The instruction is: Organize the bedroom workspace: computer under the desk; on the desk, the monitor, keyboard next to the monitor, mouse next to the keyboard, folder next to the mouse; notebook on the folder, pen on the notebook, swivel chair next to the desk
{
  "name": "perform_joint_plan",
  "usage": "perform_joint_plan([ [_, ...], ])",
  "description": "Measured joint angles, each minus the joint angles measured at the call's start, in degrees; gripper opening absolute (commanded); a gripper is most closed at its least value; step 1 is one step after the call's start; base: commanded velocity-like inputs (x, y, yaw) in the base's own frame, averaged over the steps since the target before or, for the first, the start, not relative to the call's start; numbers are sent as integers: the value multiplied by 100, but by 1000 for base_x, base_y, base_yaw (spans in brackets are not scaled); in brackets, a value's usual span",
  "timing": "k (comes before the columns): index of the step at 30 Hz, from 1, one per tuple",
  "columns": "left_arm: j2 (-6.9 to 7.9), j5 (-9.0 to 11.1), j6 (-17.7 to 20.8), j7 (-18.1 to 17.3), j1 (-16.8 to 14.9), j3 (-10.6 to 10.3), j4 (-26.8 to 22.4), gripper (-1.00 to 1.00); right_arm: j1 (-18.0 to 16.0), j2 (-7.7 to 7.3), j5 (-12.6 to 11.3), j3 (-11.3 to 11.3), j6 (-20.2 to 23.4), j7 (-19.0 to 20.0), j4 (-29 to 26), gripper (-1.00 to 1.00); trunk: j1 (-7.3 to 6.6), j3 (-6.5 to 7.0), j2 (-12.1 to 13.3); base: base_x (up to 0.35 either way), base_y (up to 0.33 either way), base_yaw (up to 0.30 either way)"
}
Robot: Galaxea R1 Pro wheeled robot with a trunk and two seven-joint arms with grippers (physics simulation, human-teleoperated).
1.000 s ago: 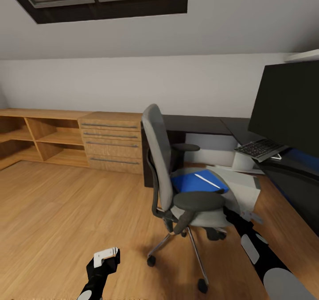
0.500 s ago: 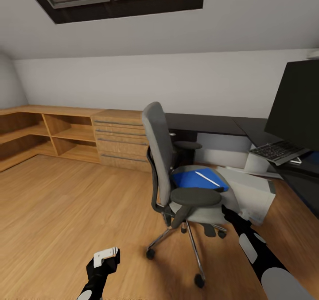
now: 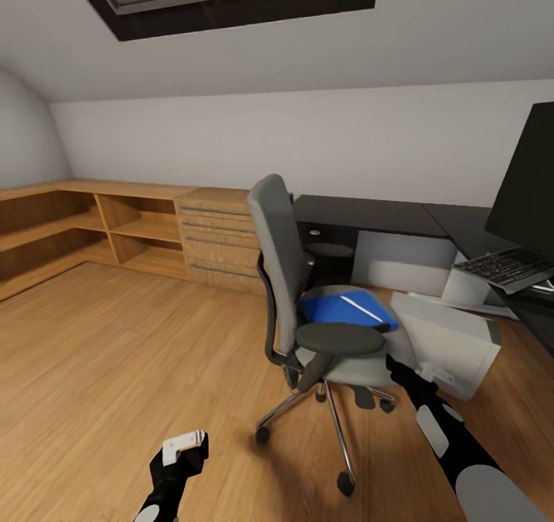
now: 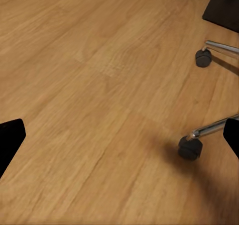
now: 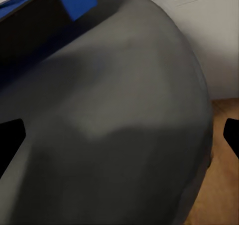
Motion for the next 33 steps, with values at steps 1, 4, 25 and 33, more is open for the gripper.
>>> perform_joint_plan([
  [1,0,-2,1,3,2,0,0,100,0,-9,0,1,-1,2,2,100,0,0,0,0,0,9],
  [4,0,-7,2,6,2,0,2,100,0,-65,-2,0,0,2,11,100,0,-1,0,0,0,3],
  [25,0,-8,1,6,1,-6,16,100,4,-159,-13,-13,-293,228,146,100,1,-2,1,0,0,0],
  [33,-5,-14,1,3,-1,-9,24,100,4,-165,-13,-16,-294,230,146,100,1,-2,1,0,0,0],
])
